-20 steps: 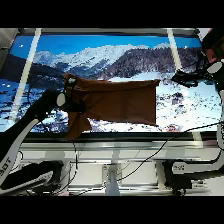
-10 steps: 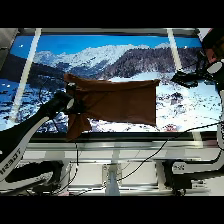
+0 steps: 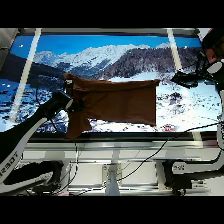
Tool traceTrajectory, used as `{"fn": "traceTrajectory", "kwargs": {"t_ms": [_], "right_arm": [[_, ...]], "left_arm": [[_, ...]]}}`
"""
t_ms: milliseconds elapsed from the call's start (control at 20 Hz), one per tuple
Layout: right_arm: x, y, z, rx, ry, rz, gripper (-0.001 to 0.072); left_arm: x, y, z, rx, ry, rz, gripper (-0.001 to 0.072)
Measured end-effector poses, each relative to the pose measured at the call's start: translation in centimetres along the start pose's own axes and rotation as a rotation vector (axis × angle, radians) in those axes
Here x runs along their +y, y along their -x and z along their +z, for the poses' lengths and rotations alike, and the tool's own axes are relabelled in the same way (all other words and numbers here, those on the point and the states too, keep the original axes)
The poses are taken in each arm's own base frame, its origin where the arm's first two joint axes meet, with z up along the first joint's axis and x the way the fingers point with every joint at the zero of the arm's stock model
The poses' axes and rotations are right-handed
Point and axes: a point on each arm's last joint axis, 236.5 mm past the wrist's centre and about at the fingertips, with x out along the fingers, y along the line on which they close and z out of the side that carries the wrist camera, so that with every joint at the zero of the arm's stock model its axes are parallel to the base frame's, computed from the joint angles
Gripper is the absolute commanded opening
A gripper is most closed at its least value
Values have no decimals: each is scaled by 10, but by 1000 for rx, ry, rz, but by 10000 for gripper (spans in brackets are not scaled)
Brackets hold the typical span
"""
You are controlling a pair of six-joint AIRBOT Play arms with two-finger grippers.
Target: Fold the clothes and pants, and hang the long-sleeved shirts on hangers.
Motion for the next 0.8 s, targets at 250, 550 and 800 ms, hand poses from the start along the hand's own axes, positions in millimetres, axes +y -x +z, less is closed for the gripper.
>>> {"fn": "traceTrajectory", "kwargs": {"t_ms": [250,550,800], "right_arm": [[0,0,-3,13,1,0,506],[-22,12,-6,19,-12,-43,472],[-45,23,-8,21,-56,-64,472]], "left_arm": [[12,13,12,-57,3,23,15],[55,50,31,-164,105,41,12],[111,51,-10,-140,298,55,14]]}}
